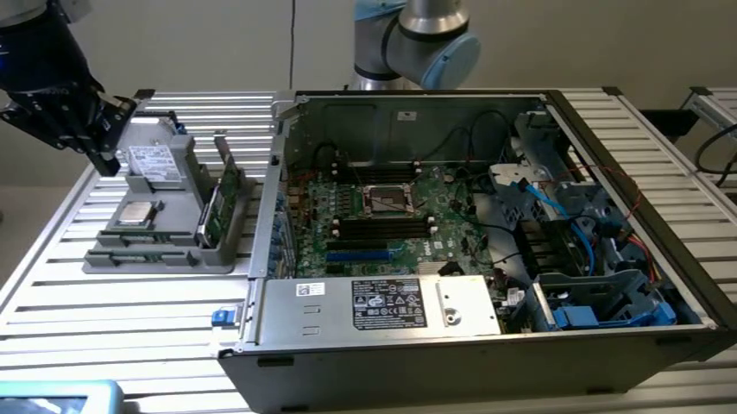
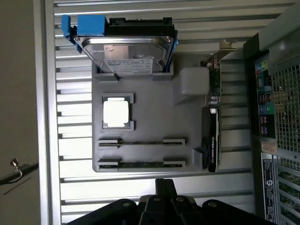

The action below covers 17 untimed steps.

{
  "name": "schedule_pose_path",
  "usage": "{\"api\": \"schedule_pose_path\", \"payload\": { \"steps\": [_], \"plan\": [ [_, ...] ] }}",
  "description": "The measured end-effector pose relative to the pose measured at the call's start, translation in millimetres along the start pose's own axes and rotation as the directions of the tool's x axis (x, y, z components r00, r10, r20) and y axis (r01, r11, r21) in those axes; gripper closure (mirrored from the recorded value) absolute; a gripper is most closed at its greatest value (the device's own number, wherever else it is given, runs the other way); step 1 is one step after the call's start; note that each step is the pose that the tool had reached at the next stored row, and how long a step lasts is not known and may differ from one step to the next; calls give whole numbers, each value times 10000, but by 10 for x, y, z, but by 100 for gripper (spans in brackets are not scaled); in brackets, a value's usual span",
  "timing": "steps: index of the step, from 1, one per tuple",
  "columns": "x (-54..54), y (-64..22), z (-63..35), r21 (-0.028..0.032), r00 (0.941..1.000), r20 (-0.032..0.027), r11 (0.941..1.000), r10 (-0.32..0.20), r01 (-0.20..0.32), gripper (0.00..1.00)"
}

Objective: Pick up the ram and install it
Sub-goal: 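Reach for the ram, then pick up the ram and move it above insertion slot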

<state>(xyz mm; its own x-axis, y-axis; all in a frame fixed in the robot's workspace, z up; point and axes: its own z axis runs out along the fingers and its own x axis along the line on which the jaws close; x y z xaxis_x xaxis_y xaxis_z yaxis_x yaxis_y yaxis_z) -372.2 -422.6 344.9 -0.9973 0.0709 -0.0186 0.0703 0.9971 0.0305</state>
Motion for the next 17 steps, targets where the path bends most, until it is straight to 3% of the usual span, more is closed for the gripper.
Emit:
{"api": "schedule_pose_path", "payload": {
  "steps": [5, 17],
  "plan": [
    [110, -9, 27, 44, 10000, 4, 10000, -2, 2, 89],
    [122, -10, 43, 51, 10000, 5, 10000, -2, 2, 89]
  ]
}}
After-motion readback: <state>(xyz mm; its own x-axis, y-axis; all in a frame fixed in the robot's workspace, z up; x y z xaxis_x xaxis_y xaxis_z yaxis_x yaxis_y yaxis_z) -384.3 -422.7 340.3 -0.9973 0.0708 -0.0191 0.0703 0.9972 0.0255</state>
